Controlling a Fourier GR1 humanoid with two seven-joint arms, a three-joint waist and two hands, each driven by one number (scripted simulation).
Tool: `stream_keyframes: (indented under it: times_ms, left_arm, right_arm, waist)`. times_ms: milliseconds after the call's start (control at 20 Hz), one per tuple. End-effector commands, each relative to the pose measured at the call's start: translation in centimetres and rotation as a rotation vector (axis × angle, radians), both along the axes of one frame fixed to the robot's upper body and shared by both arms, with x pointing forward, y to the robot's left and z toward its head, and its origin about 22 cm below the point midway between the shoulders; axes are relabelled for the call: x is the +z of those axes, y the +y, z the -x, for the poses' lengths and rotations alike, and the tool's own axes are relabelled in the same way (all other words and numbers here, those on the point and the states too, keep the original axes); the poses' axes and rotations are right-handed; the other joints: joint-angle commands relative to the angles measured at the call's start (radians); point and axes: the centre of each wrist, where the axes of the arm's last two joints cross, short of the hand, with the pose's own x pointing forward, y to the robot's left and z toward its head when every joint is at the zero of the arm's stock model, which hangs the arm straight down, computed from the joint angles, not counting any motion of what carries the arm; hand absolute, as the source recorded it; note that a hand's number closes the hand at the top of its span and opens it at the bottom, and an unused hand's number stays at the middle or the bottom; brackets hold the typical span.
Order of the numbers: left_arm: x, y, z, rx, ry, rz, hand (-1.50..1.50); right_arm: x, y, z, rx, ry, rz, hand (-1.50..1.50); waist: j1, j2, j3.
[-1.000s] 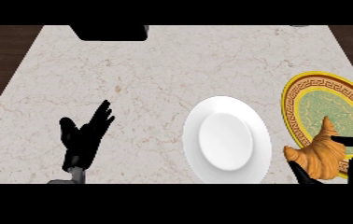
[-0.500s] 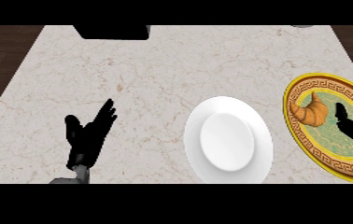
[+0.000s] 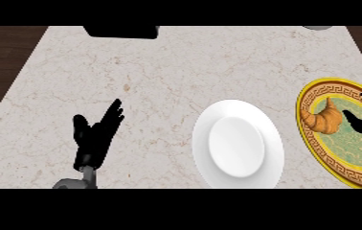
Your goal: Pick the croissant from the plate and place it in the plate
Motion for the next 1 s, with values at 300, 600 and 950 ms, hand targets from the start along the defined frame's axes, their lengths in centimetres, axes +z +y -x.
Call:
stream_keyframes:
  times_ms: [300, 600, 950]
  left_arm:
    - [-0.7, 0.1, 1.6, 0.01, 0.009, 0.002, 0.0]
    - [-0.4, 1.2, 0.5, 0.027, 0.013, 0.006, 0.0]
    - [-1.6, 0.6, 2.1, 0.017, 0.016, 0.005, 0.0]
  right_arm:
    - [-0.8, -1.6, -3.4, 0.184, -0.086, -0.22, -1.5]
    - [-1.3, -2.6, -3.2, 0.134, -0.26, -0.395, -1.5]
    - [-0.4, -7.9, 1.8, 0.182, -0.217, -0.548, -1.5]
  waist:
    - [-0.001, 0.0, 0.002]
    - [-0.02, -0.002, 0.0]
    - [-0.024, -0.003, 0.001]
